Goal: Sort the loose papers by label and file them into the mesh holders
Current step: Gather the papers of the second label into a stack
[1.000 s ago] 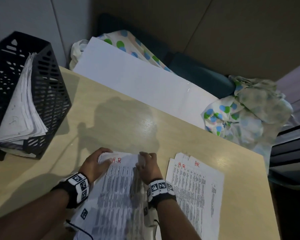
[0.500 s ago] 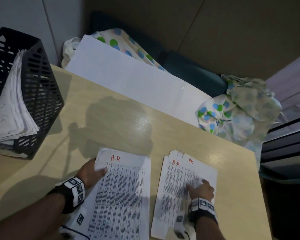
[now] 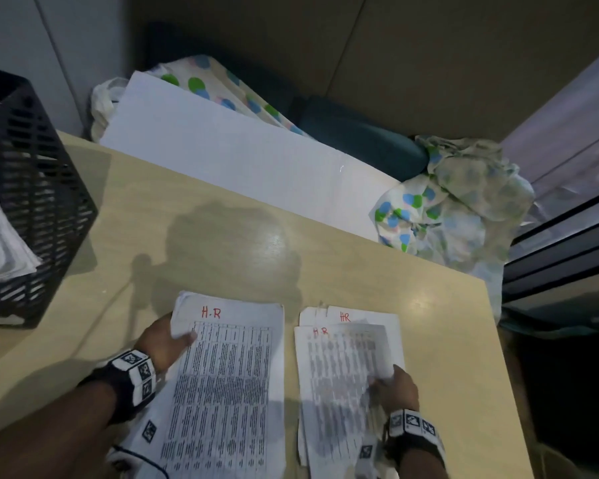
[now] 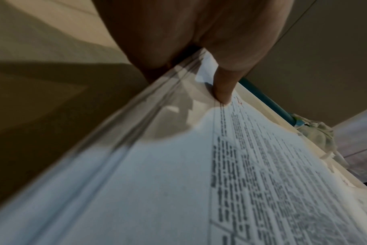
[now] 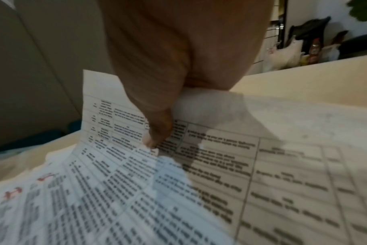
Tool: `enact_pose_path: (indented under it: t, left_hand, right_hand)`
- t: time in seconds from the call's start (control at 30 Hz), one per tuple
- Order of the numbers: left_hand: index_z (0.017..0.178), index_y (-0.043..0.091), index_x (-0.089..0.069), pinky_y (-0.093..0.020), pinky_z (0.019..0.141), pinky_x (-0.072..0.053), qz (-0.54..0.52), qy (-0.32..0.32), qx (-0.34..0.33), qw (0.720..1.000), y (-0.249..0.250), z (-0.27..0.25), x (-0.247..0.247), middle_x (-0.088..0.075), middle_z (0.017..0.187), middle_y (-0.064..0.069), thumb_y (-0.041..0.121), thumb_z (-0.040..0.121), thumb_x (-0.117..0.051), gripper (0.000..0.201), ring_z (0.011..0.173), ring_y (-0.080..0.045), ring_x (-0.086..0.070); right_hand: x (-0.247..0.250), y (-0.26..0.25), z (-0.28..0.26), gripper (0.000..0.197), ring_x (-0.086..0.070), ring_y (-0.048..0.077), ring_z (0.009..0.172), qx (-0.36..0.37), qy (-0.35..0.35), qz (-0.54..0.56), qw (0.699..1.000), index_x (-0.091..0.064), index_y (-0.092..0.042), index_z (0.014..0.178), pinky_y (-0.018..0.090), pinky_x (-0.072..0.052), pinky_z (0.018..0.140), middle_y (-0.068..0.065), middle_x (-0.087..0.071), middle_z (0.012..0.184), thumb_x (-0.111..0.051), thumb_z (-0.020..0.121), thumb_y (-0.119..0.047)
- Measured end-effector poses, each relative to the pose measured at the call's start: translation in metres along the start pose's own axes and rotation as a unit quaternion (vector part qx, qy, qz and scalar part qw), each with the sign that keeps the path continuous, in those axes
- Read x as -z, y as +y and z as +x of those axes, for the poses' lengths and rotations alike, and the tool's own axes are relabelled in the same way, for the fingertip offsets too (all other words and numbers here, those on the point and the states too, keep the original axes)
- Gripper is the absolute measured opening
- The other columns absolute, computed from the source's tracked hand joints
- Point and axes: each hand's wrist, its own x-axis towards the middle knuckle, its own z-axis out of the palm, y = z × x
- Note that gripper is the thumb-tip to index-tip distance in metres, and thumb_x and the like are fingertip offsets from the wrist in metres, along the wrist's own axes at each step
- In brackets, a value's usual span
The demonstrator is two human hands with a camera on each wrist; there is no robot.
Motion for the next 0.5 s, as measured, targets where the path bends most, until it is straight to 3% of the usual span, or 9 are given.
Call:
enact_pose_path:
  t: [0.07,0.13,0.23,0.33,0.4,0.5]
  left_hand:
    - [0.119,0.013,-0.059,-0.033,0.090,-0.045,0.002,0.002,0.004,1.000,-0.003,0.001,0.000,-0.068,0.114,-0.007,0.014,0.083,-0.067,0.037,0.103,-0.026,-0.062]
    - [0.119,0.014,-0.059,-0.033,0.089,-0.046,0.011,0.003,-0.001,1.000,-0.004,0.001,-0.001,-0.068,0.114,-0.008,0.014,0.082,-0.067,0.038,0.103,-0.025,-0.062]
    - [0.119,0.015,-0.060,-0.032,0.087,-0.045,0.019,0.000,-0.001,1.000,-0.004,0.002,-0.001,-0.068,0.115,-0.009,0.014,0.082,-0.067,0.038,0.103,-0.025,-0.062]
    - [0.120,0.016,-0.059,-0.033,0.091,-0.045,0.027,-0.005,0.000,1.000,-0.004,0.003,-0.001,-0.067,0.118,-0.008,0.015,0.082,-0.066,0.039,0.106,-0.025,-0.061]
    - [0.120,0.016,-0.059,-0.034,0.093,-0.046,0.045,0.001,0.001,0.999,-0.003,0.003,-0.001,-0.067,0.118,-0.008,0.016,0.082,-0.067,0.039,0.108,-0.026,-0.061]
    - [0.118,0.017,-0.060,-0.035,0.093,-0.047,0.057,0.003,0.009,0.998,-0.002,0.003,-0.001,-0.068,0.117,-0.008,0.018,0.081,-0.067,0.037,0.107,-0.027,-0.062]
  right_hand:
    - [0.003,0.010,0.007,0.018,-0.059,0.026,0.067,0.000,0.037,-0.001,0.999,-0.066,-0.007,0.091,0.028,-0.045,0.060,0.011,-0.064,0.080,-0.066,0.081,-0.022]
    - [-0.001,0.026,0.021,0.030,-0.062,0.035,0.084,-0.020,0.063,-0.027,0.997,-0.069,-0.007,0.094,0.039,-0.053,0.073,0.019,-0.065,0.095,-0.068,0.077,-0.031]
    - [-0.016,0.049,0.044,0.041,-0.061,0.039,0.092,-0.061,0.048,-0.034,0.996,-0.066,-0.007,0.103,0.045,-0.054,0.082,0.019,-0.059,0.108,-0.072,0.074,-0.035]
    - [-0.007,0.030,0.027,0.050,-0.063,0.039,0.087,-0.065,0.035,0.032,0.997,-0.055,-0.002,0.111,0.047,-0.058,0.074,0.020,-0.056,0.109,-0.074,0.071,-0.024]
    - [-0.003,0.021,0.019,0.051,-0.062,0.034,0.082,-0.068,0.021,0.099,0.993,-0.046,-0.001,0.118,0.039,-0.055,0.060,0.017,-0.058,0.101,-0.071,0.075,-0.012]
    - [-0.002,0.020,0.014,0.047,-0.064,0.022,0.070,-0.058,0.003,0.107,0.993,-0.048,-0.007,0.123,0.029,-0.050,0.057,0.007,-0.064,0.088,-0.069,0.081,-0.011]
